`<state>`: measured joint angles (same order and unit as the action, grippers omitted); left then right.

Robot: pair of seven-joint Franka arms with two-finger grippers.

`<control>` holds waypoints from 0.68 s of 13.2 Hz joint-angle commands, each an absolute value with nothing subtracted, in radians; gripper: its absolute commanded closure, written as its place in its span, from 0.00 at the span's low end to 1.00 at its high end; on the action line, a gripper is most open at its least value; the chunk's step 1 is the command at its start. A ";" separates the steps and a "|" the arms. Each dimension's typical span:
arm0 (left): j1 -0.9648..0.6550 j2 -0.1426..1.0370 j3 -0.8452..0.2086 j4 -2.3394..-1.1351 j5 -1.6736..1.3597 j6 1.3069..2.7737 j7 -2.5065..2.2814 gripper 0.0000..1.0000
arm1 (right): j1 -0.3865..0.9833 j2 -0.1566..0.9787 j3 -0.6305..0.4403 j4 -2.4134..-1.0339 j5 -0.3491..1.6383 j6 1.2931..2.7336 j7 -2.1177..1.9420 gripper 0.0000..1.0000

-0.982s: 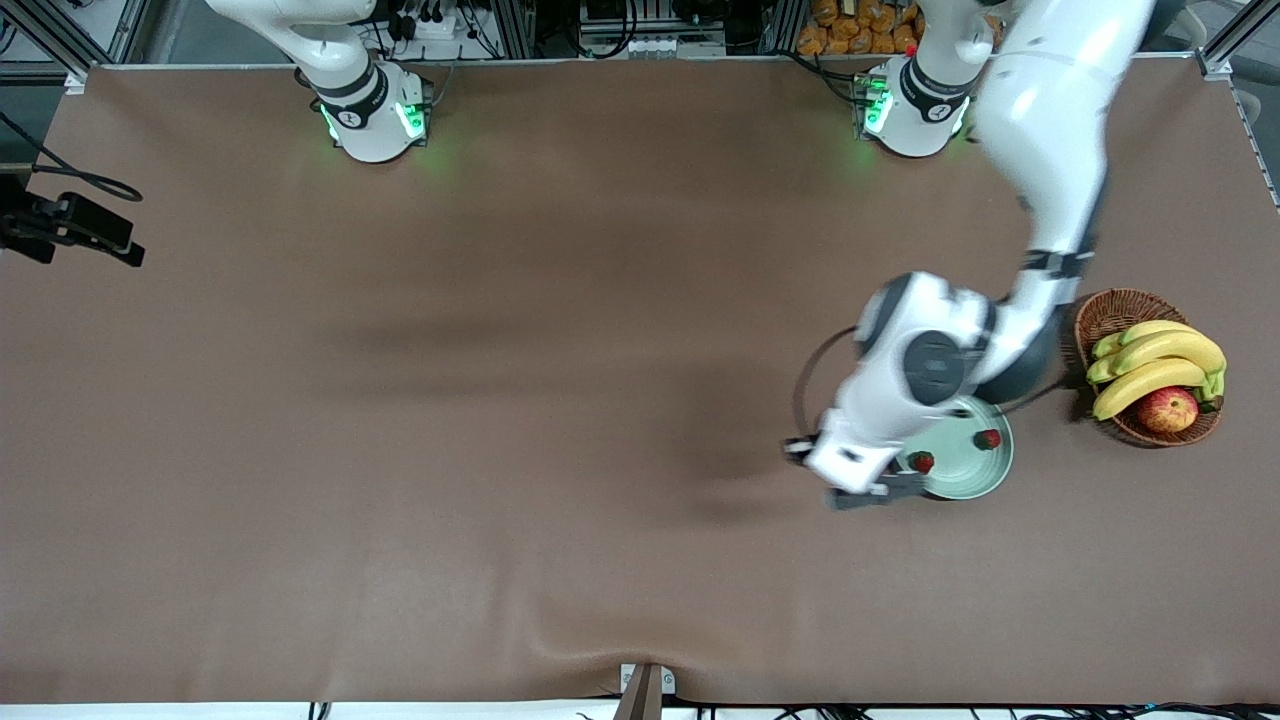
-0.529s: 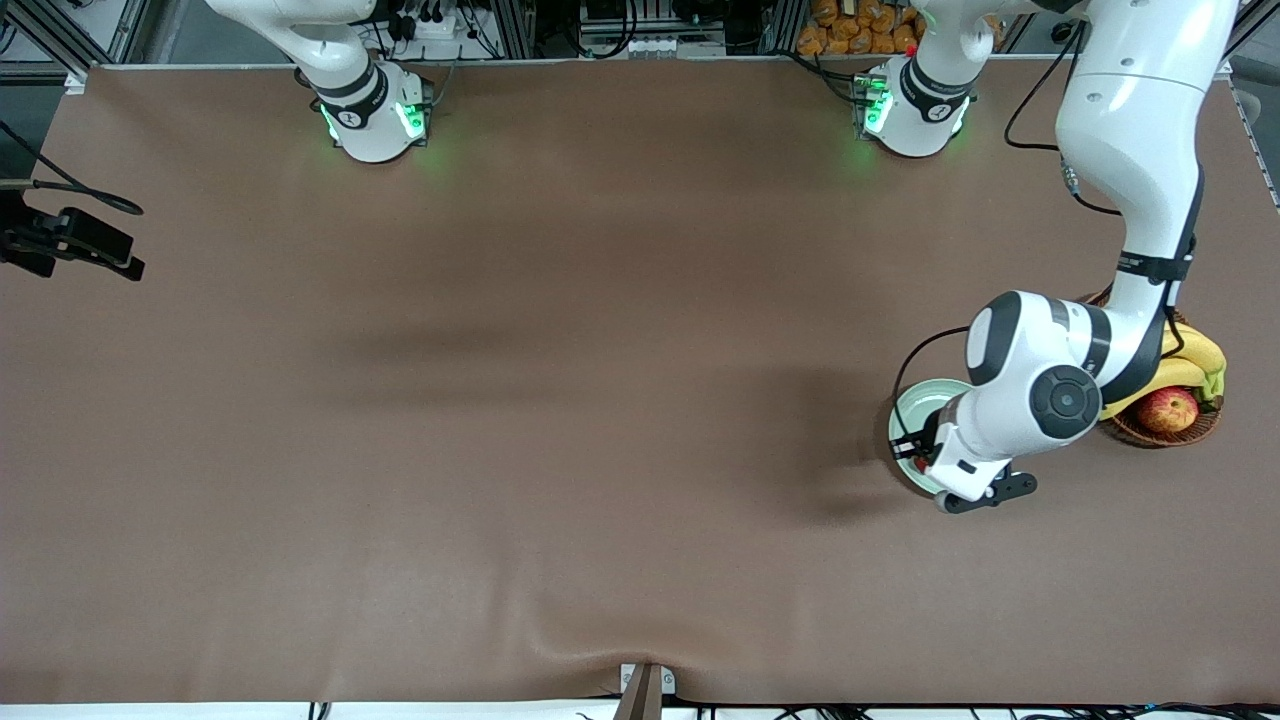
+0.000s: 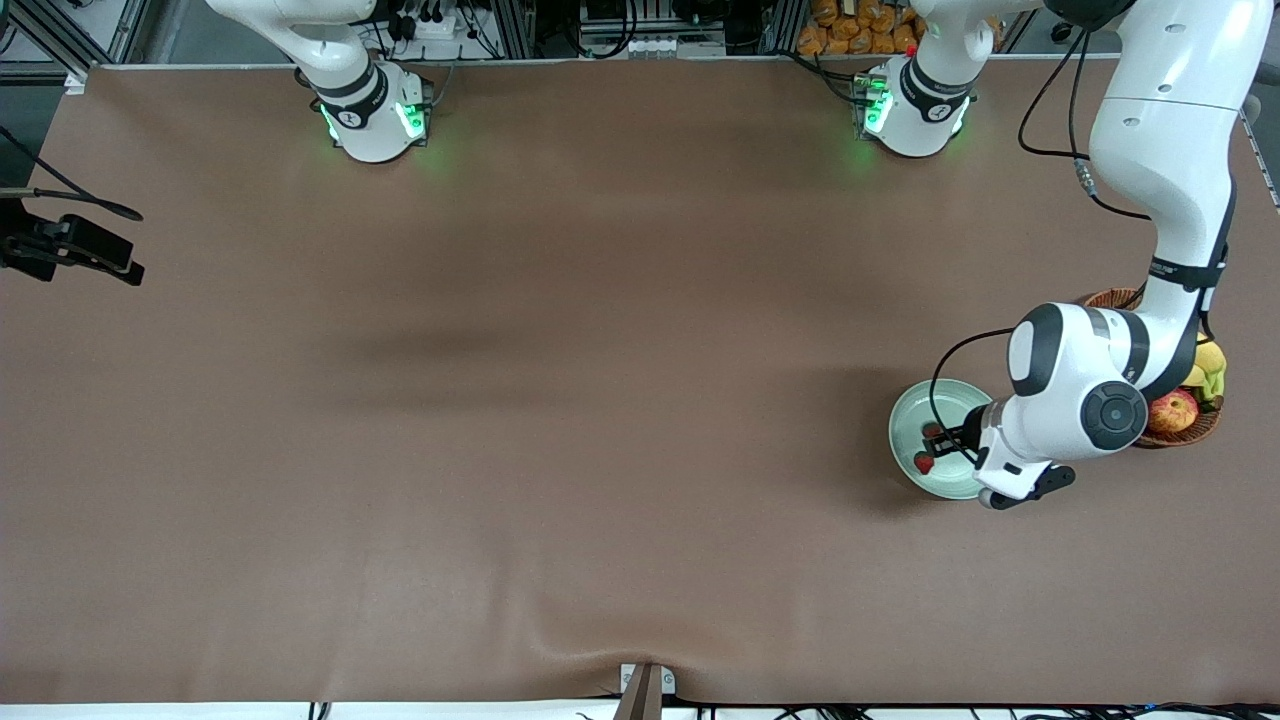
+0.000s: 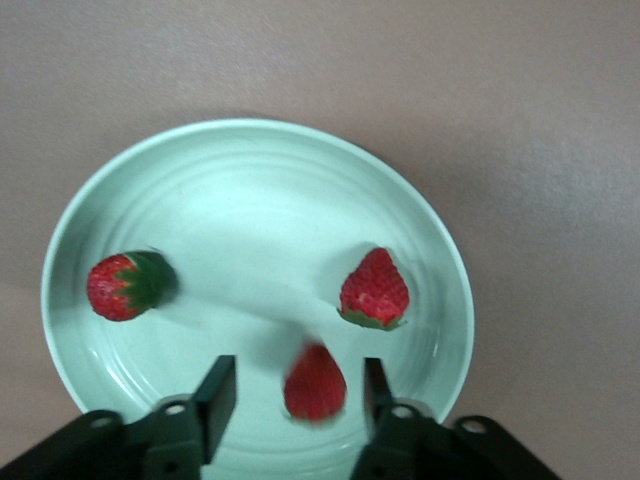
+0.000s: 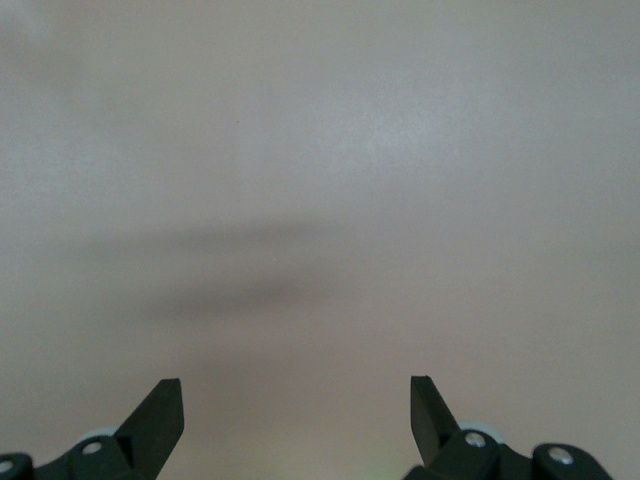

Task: Collect all strawberries into plate

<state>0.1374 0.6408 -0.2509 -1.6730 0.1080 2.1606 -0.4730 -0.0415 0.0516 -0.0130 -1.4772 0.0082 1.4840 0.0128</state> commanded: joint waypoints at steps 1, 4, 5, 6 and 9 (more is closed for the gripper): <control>0.164 0.574 -0.261 -1.671 0.130 2.134 -0.471 0.00 | -0.067 0.058 0.002 -1.459 -0.006 1.479 0.023 0.00; 0.183 0.488 -0.265 -1.608 0.132 2.054 -0.469 0.00 | -0.067 0.058 0.002 -1.459 -0.006 1.480 0.021 0.00; 0.181 0.453 -0.270 -1.579 0.132 2.007 -0.469 0.00 | -0.071 0.058 0.002 -1.457 -0.006 1.482 0.021 0.00; 0.181 0.418 -0.271 -1.556 0.132 1.961 -0.468 0.00 | -0.074 0.058 0.000 -1.456 -0.008 1.482 0.021 0.00; 0.176 0.303 -0.273 -1.534 0.129 1.852 -0.358 0.00 | -0.091 0.058 0.000 -1.453 -0.006 1.482 0.021 0.00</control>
